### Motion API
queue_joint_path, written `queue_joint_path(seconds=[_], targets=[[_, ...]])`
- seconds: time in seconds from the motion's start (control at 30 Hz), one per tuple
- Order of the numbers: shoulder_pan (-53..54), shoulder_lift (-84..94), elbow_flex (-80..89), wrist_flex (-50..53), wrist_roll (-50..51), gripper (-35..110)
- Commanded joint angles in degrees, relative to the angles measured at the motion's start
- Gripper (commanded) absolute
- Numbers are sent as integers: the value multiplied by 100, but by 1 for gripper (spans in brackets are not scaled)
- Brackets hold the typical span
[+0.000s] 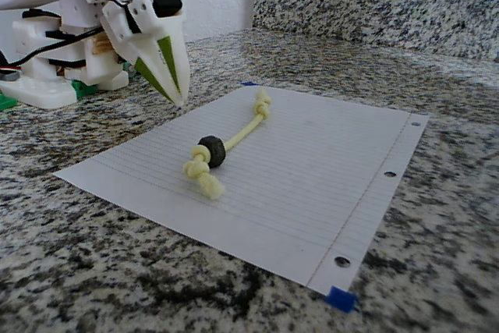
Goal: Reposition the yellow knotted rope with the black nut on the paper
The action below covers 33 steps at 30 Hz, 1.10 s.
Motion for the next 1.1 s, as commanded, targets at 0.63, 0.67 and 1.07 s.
queue_joint_path(seconds=[0.63, 0.67, 1.07], targets=[[-255, 18, 0, 35, -35, 0], [-255, 18, 0, 35, -35, 0], [-281, 18, 0, 35, -18, 0]])
